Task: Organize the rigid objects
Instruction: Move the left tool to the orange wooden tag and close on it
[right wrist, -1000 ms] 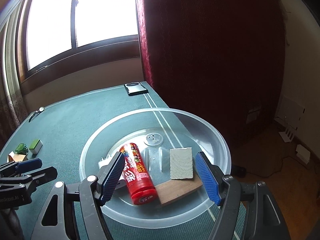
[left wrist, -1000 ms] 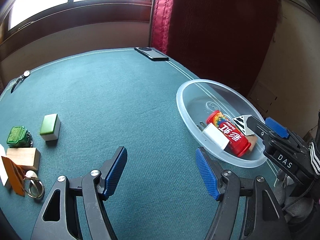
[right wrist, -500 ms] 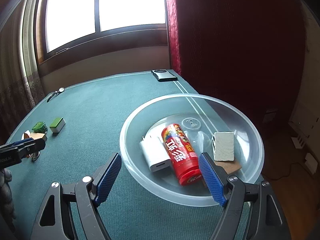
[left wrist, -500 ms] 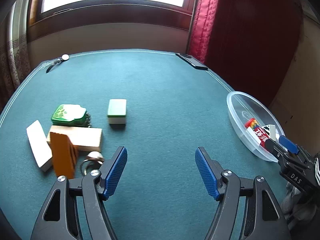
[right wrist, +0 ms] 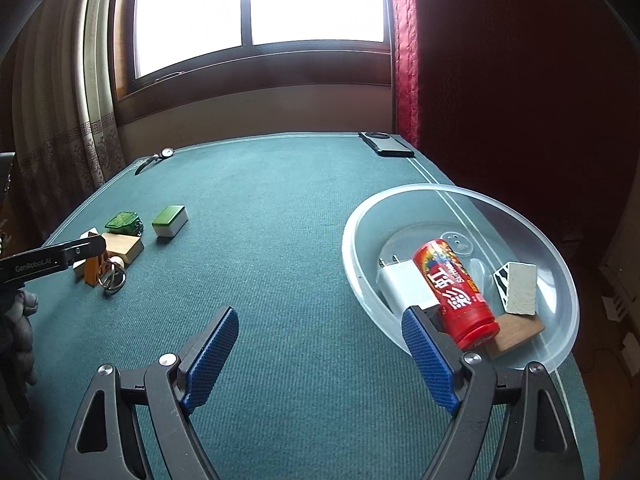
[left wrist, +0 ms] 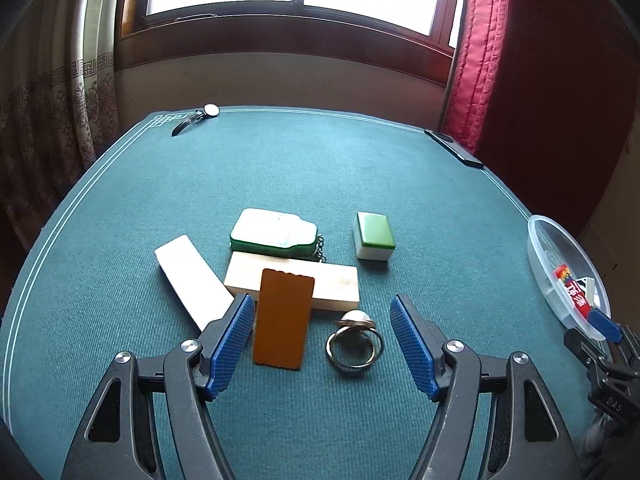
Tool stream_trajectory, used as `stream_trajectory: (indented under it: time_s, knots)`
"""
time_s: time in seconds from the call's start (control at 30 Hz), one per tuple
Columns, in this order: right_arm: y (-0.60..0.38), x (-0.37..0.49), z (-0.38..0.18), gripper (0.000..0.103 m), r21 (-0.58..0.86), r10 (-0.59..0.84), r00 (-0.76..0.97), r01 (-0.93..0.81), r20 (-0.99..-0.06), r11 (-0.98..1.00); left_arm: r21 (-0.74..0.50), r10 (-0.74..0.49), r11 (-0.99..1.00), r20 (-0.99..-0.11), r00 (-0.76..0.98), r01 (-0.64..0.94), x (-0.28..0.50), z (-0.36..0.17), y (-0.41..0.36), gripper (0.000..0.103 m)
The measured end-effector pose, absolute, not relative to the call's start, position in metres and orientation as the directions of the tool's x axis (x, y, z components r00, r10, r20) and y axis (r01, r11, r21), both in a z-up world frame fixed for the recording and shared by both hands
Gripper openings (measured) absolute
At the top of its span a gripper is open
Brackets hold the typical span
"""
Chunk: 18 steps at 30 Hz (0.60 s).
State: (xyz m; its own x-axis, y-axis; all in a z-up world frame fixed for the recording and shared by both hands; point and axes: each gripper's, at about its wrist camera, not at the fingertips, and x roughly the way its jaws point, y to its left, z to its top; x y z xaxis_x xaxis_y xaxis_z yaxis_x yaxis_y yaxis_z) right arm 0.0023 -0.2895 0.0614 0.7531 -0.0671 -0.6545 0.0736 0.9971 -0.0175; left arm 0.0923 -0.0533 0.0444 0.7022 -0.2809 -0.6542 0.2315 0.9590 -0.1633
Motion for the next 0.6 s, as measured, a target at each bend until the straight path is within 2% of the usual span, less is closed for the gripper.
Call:
stream_trajectory:
  time_s: [0.3,0.47,0.53,0.6]
  knots:
    - [-0.261,0.007,0.061,0.087,-0.018,-0.017,0.753,0.007,-0.658,1.0,-0.146,-0.265,0.963,-0.665,0.698,0.227,0.103,0.033,-0.046,0.07]
    - [-0.251,0.009,0.058,0.087,-0.01,0.008,0.742,-0.019,-0.671,1.0,-0.133,-0.268,0.961,-0.663,0.699,0.243,0.108,0.031,-0.049,0.06]
    - [-0.248,0.01,0.057,0.087,-0.006,0.017,0.737,-0.028,-0.676,1.0,-0.139,-0.279,0.957,-0.666,0.692,0.253,0.111,0.031,-0.05,0.05]
    - [-0.246,0.011,0.056,0.087,0.002,0.028,0.732,-0.036,-0.681,0.999,-0.143,-0.285,0.955,-0.673,0.682,0.258,0.112,0.029,-0.051,0.047]
